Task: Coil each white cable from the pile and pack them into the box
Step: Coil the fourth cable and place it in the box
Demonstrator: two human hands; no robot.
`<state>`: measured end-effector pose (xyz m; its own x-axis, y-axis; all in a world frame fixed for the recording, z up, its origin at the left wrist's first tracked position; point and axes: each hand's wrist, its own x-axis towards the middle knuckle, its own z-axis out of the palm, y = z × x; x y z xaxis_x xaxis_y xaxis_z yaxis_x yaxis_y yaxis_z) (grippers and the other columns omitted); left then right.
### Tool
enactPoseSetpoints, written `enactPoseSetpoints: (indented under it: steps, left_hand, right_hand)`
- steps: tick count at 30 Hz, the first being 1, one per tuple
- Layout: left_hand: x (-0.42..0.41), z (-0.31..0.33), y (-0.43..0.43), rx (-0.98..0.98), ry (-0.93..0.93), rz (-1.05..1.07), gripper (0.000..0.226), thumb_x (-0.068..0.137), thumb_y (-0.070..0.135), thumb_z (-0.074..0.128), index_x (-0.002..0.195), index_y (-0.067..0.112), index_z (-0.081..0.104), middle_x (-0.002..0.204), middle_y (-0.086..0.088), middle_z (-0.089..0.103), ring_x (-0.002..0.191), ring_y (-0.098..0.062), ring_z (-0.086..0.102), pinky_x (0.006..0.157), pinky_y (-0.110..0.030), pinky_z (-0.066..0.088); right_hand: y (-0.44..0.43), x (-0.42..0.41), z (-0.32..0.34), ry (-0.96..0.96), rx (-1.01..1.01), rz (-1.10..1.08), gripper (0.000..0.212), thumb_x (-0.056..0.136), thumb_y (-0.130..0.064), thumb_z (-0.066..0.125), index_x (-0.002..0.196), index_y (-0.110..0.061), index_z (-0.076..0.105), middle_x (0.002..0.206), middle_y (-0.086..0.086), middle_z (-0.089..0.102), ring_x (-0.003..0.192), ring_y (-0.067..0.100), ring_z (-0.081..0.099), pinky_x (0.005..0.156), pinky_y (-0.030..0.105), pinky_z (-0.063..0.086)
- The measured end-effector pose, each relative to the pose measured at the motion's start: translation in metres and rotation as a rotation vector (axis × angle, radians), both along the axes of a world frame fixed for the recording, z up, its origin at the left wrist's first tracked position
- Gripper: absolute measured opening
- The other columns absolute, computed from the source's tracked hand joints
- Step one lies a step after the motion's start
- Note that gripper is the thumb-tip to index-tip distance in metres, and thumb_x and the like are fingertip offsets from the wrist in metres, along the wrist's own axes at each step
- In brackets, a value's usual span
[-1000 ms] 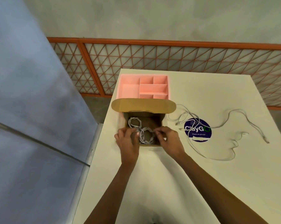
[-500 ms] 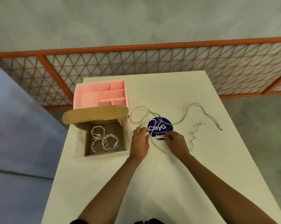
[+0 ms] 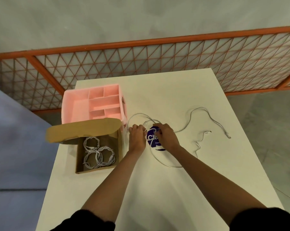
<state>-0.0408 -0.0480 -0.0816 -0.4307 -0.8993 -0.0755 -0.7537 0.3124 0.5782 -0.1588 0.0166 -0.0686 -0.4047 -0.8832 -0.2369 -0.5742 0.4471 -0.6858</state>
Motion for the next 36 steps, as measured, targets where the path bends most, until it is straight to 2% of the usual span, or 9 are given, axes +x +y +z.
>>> enactPoseSetpoints:
  steps: [5,11,15,19,23,28,30,34,36]
  left_hand:
    - [0.004,0.008,-0.003,-0.009,0.265,0.060,0.019,0.095,0.001,0.047,0.080,0.012,0.049,0.080,-0.005,0.053,0.073,-0.016,0.047,0.059,-0.014,0.033]
    - [0.002,0.043,-0.003,-0.062,0.498,0.114,0.017,0.100,0.012,0.046,0.094,0.000,0.057,0.082,-0.001,0.065,0.072,-0.002,0.058,0.063,-0.005,0.043]
    - [0.005,0.060,0.001,-0.041,0.549,0.161,0.020,0.102,0.018,0.041,0.096,0.004,0.054,0.083,-0.003,0.066,0.071,0.000,0.058,0.064,-0.015,0.045]
    - [0.008,0.072,0.012,-0.023,0.606,0.178,0.019,0.102,0.019,0.040,0.098,0.007,0.054,0.082,-0.002,0.065,0.073,0.003,0.058,0.071,-0.029,0.053]
    - [0.008,0.077,0.025,0.038,0.616,0.195,0.015,0.102,0.017,0.038,0.100,0.010,0.051,0.077,0.001,0.064,0.071,-0.001,0.060,0.074,-0.038,0.055]
    - [0.016,0.076,0.043,0.195,0.549,0.124,0.011,0.102,0.013,0.036,0.100,0.012,0.046,0.071,0.003,0.063,0.072,-0.010,0.060,0.070,-0.027,0.044]
    - [0.019,0.072,0.049,0.267,0.567,0.096,0.009,0.102,0.014,0.038,0.099,0.011,0.047,0.075,0.000,0.064,0.077,-0.015,0.061,0.076,-0.029,0.044]
    - [0.023,0.070,0.059,0.245,0.535,0.008,0.010,0.101,0.025,0.042,0.100,0.016,0.049,0.114,-0.007,0.054,0.104,-0.019,0.054,0.087,-0.030,0.045]
    - [0.024,0.075,0.064,0.299,0.575,-0.052,0.013,0.101,0.030,0.041,0.101,0.019,0.048,0.114,-0.003,0.054,0.108,-0.017,0.054,0.089,-0.033,0.047]
  right_hand:
    - [-0.007,-0.003,-0.007,-0.005,0.013,0.012,0.024,0.097,-0.017,0.050,0.112,-0.010,0.067,0.110,0.012,0.054,0.099,0.025,0.056,0.075,0.022,0.035]
    - [0.013,-0.016,-0.005,-0.035,-0.080,-0.141,0.023,0.096,-0.021,0.053,0.108,-0.009,0.068,0.104,0.013,0.061,0.095,0.025,0.059,0.074,0.022,0.036]
    - [0.030,-0.026,0.015,-0.132,-0.232,-0.232,0.015,0.094,-0.018,0.055,0.097,-0.013,0.069,0.096,0.005,0.066,0.084,0.016,0.059,0.065,0.008,0.038]
    - [0.043,-0.033,0.043,-0.157,-0.380,-0.243,0.013,0.092,-0.013,0.057,0.094,-0.013,0.070,0.091,-0.001,0.069,0.079,0.016,0.064,0.072,0.016,0.045]
    - [0.050,-0.032,0.064,-0.180,-0.437,-0.208,0.012,0.091,-0.014,0.061,0.093,-0.013,0.073,0.088,-0.005,0.069,0.068,-0.005,0.059,0.068,0.007,0.042]
    - [0.056,-0.025,0.082,-0.207,-0.459,-0.152,0.009,0.087,-0.019,0.067,0.090,-0.014,0.074,0.079,-0.009,0.068,0.067,-0.002,0.058,0.068,0.006,0.042]
    - [0.058,-0.021,0.087,-0.200,-0.460,-0.120,0.009,0.088,-0.016,0.065,0.090,-0.015,0.073,0.077,-0.013,0.067,0.069,-0.001,0.059,0.068,0.006,0.042]
    - [0.059,-0.015,0.089,-0.228,-0.387,-0.072,0.012,0.088,-0.015,0.063,0.092,-0.017,0.073,0.081,-0.005,0.071,0.079,0.013,0.064,0.068,0.007,0.041]
    - [0.060,-0.012,0.087,-0.232,-0.359,-0.079,0.012,0.087,-0.018,0.064,0.094,-0.015,0.075,0.088,-0.001,0.073,0.084,0.019,0.065,0.070,0.009,0.042]
